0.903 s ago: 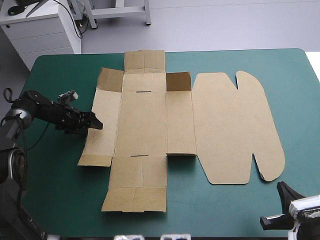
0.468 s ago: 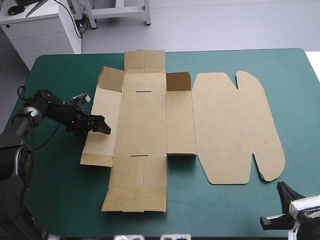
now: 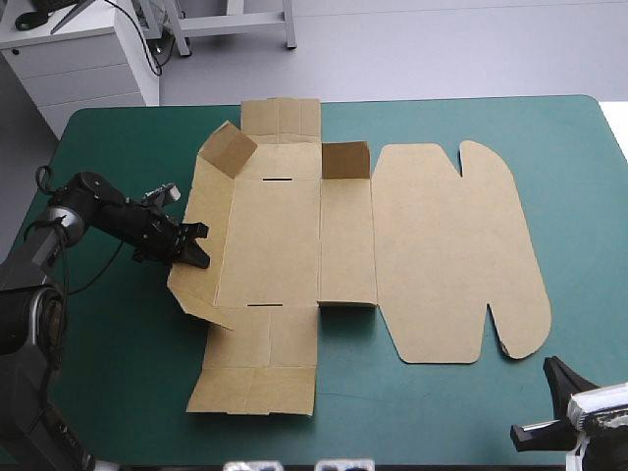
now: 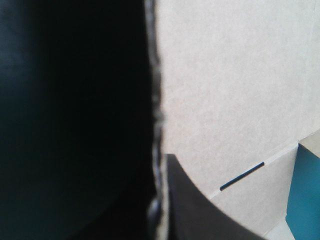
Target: Fold the box
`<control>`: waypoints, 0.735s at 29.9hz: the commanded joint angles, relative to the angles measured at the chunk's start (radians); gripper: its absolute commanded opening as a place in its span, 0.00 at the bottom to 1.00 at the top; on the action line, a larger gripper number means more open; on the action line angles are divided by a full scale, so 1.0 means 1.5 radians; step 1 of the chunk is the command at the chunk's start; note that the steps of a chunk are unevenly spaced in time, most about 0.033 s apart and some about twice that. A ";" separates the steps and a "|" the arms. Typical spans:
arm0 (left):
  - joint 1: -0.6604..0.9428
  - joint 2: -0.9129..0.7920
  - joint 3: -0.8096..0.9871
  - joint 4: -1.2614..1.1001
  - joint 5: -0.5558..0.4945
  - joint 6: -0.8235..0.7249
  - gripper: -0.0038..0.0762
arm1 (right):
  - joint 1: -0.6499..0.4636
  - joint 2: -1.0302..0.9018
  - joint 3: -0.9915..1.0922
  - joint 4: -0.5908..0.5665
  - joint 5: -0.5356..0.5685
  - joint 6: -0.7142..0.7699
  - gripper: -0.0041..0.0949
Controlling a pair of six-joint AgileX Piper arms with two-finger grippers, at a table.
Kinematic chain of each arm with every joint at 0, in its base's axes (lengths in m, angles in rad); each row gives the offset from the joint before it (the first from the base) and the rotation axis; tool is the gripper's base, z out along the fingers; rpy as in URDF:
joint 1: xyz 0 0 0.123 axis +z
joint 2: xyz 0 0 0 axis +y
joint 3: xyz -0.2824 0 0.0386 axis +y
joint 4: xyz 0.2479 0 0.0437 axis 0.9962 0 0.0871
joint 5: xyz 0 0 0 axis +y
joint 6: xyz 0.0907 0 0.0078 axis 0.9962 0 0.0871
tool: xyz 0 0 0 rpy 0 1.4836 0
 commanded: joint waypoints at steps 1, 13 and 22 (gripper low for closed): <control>-0.004 -0.063 -0.047 0.016 0.055 0.021 0.04 | -0.006 -0.012 -0.015 0.000 -0.049 -0.001 0.03; -0.165 -0.088 -0.212 0.294 0.051 0.190 0.04 | -0.006 -0.012 -0.015 0.000 -0.049 -0.001 0.03; -0.315 -0.088 -0.253 0.590 -0.076 0.279 0.04 | -0.006 -0.012 -0.015 0.000 -0.049 -0.001 0.03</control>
